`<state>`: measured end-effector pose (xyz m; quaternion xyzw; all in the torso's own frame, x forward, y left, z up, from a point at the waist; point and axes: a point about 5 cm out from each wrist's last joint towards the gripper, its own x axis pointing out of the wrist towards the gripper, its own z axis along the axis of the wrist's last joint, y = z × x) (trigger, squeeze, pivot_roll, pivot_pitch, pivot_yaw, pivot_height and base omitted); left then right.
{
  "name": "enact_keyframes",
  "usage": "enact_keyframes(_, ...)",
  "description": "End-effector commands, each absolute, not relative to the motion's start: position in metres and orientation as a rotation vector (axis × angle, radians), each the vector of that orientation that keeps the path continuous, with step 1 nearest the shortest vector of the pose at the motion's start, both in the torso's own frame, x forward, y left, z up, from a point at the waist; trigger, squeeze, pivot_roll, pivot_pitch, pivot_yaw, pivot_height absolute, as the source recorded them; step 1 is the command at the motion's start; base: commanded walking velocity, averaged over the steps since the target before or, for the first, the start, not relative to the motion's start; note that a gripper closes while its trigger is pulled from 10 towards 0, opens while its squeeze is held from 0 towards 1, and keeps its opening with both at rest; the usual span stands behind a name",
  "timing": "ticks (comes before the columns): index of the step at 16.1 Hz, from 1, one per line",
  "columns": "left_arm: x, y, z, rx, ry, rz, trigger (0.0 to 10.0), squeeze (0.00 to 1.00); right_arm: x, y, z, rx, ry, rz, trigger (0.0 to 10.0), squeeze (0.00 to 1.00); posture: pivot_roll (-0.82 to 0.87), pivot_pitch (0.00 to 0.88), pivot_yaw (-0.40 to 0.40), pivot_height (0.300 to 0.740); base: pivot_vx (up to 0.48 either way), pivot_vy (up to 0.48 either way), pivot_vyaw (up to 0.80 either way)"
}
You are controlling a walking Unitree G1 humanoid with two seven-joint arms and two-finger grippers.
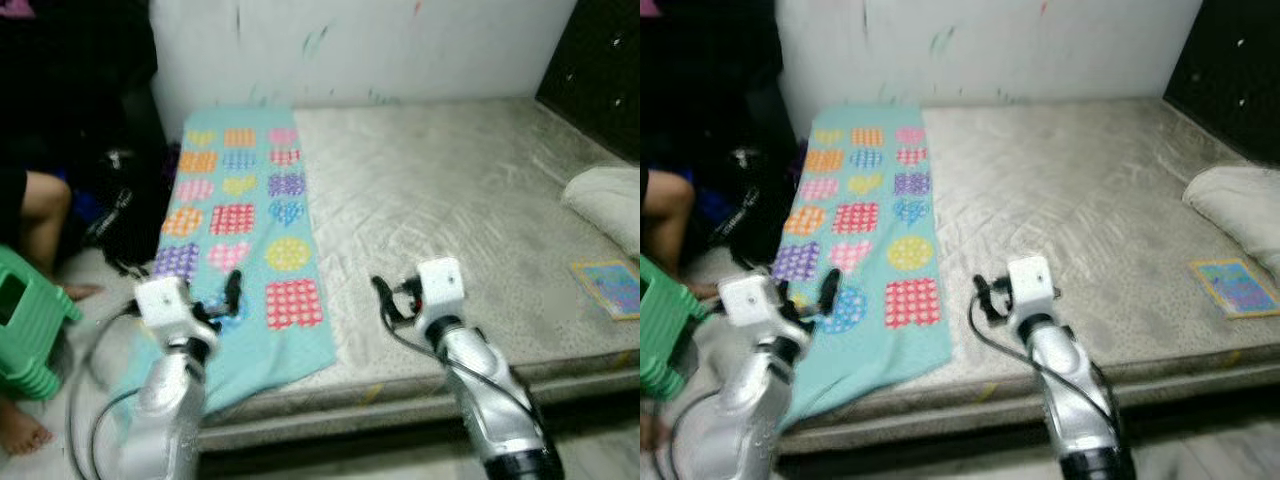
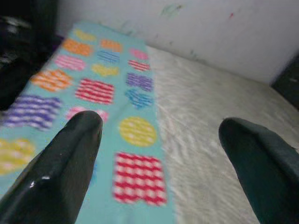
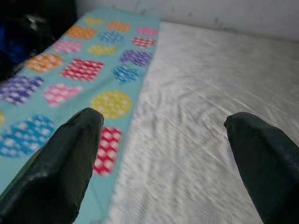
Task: Clean up the room
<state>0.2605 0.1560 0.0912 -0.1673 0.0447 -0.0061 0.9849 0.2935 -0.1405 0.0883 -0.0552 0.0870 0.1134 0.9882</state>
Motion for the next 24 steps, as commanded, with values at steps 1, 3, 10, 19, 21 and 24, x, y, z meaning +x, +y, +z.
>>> enact_keyframes(1,0.261,0.1592,0.0948,-0.328,0.076,-0.009,10.0,0.0,0.2952,-0.1382,0.0925,-0.098,0.16,0.233,10.0,0.0,-0.11,0.0,-0.008,0.74,0.0,0.0,0.0)
enact_keyframes(3,0.2608,0.1589,0.0943,-0.328,0.081,-0.01,10.0,0.0,0.2954,-0.1382,0.0926,-0.099,0.16,0.234,10.0,0.0,-0.11,0.0,-0.009,0.74,0.0,0.0,0.0)
enact_keyframes(10,0.2599,0.1552,0.0957,-0.335,0.075,-0.056,10.0,0.0,0.2944,-0.1383,0.0922,-0.096,0.161,0.232,10.0,0.0,-0.11,0.0,-0.01,0.74,0.0,0.0,0.0)
enact_keyframes(19,0.2571,0.1529,0.0973,-0.338,0.063,-0.094,10.0,0.0,0.2939,-0.1374,0.0913,-0.095,0.164,0.235,10.0,0.0,-0.11,0.0,-0.01,0.74,0.283,0.0,0.0)
enact_keyframes(21,0.2571,0.1529,0.0973,-0.338,0.063,-0.094,10.0,0.0,0.2939,-0.1374,0.0913,-0.095,0.164,0.235,10.0,0.0,-0.11,0.0,-0.01,0.74,0.326,0.0,0.0)
enact_keyframes(24,0.2571,0.1529,0.0973,-0.338,0.063,-0.094,10.0,0.0,0.2939,-0.1374,0.0913,-0.095,0.164,0.235,10.0,0.0,-0.11,0.0,-0.01,0.74,0.326,0.0,0.0)
